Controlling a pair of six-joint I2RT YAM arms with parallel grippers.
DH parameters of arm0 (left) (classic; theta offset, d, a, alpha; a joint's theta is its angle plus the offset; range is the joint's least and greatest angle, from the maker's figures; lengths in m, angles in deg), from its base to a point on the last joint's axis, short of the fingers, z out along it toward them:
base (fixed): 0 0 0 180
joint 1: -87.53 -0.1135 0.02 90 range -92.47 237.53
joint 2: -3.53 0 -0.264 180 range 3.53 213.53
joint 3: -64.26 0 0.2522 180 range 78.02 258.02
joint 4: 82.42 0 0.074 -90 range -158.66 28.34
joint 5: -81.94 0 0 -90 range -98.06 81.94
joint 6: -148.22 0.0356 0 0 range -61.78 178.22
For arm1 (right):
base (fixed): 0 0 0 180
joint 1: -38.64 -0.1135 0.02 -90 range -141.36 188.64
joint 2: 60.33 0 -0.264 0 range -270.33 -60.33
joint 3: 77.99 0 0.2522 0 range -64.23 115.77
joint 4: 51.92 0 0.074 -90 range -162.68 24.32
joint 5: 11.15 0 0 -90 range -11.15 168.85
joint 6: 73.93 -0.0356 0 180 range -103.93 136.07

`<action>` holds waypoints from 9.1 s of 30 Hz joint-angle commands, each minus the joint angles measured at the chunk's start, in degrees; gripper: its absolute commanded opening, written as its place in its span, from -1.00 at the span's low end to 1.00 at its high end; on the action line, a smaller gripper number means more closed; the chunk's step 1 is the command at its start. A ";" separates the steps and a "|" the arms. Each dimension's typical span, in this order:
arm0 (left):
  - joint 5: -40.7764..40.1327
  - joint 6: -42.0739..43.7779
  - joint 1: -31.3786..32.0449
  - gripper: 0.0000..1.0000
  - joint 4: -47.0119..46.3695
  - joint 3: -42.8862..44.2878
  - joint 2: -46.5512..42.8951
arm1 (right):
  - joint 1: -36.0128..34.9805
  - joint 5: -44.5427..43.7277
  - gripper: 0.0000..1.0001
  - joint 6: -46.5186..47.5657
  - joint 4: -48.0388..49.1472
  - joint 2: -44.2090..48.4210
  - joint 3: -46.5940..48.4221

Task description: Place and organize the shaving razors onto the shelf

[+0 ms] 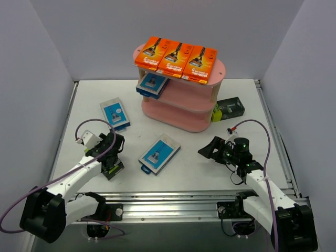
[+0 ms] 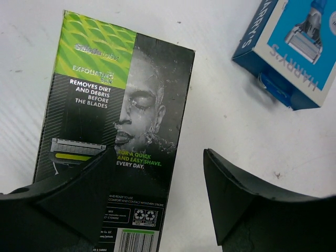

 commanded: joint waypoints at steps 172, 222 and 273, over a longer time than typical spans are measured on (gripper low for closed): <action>15.10 -16.24 30.09 0.27 -46.72 -31.26 -4.63 | -29.22 -30.20 -0.29 4.70 25.43 -42.71 16.68; 6.13 -26.35 35.27 -0.47 -39.34 -30.91 -1.30 | -29.30 -29.24 -0.31 3.65 27.27 -44.47 15.36; -3.79 -31.45 41.42 -0.29 -24.75 -30.38 -12.29 | -29.22 -29.15 -0.30 4.52 26.83 -47.37 16.15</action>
